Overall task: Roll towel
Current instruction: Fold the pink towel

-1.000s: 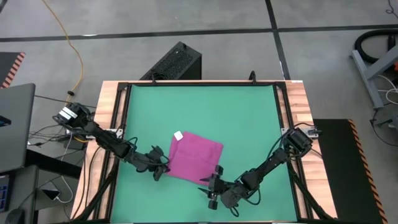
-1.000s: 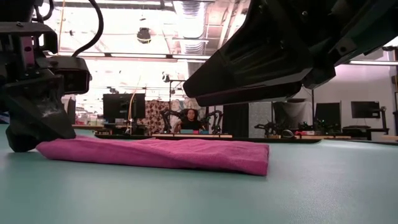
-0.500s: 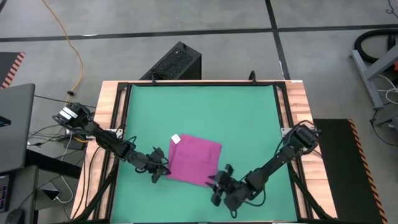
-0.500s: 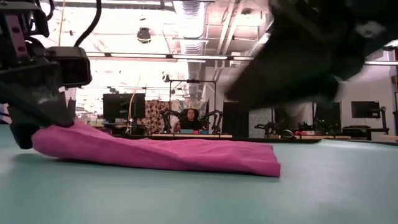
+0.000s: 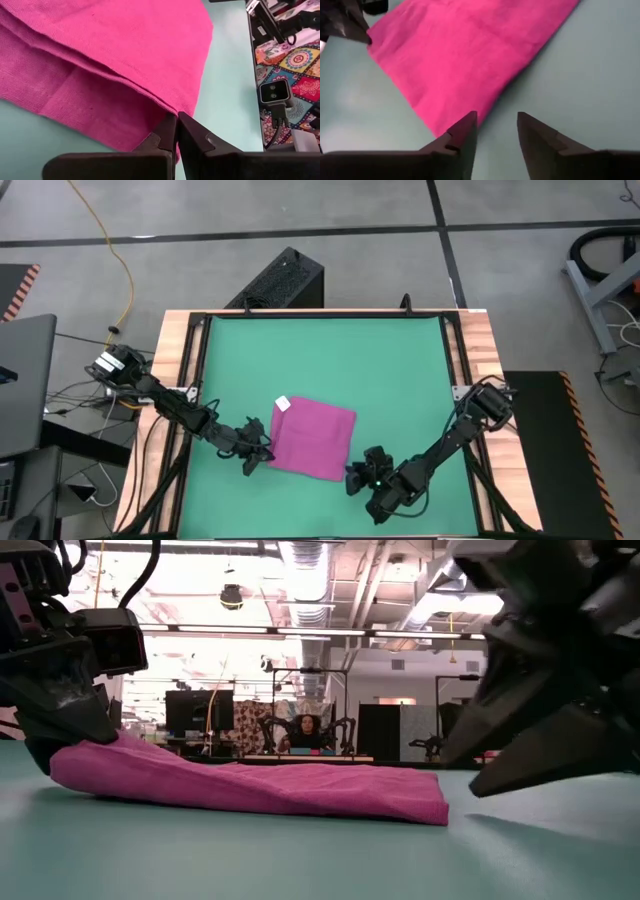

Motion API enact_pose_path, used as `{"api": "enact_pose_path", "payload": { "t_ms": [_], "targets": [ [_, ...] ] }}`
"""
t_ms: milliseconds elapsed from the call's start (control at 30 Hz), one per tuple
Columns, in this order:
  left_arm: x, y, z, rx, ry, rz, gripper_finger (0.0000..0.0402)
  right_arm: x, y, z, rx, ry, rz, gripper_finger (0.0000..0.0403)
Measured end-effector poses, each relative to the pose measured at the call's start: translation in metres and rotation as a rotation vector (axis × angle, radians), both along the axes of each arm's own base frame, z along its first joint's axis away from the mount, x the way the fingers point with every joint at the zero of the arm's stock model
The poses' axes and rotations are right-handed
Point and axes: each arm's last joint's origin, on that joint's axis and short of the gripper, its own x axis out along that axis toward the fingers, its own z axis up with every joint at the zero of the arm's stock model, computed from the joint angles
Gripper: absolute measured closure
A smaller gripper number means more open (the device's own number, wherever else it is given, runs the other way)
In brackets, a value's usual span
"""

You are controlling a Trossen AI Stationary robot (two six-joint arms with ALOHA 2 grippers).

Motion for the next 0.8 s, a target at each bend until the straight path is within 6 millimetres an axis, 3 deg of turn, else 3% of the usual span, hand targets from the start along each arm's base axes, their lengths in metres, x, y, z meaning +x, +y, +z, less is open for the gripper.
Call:
{"api": "enact_pose_path", "payload": {
  "t_ms": [233, 800],
  "targets": [
    [0.000, 0.000, 0.000, 0.018, -0.005, -0.010, 0.0401, 0.014, -0.008, 0.003, 0.013, -0.018, 0.018, 0.0189],
    [0.001, 0.000, 0.001, 0.054, -0.031, -0.012, 0.0401, 0.023, -0.013, 0.001, 0.089, 0.000, 0.048, 0.0193]
  ]
}}
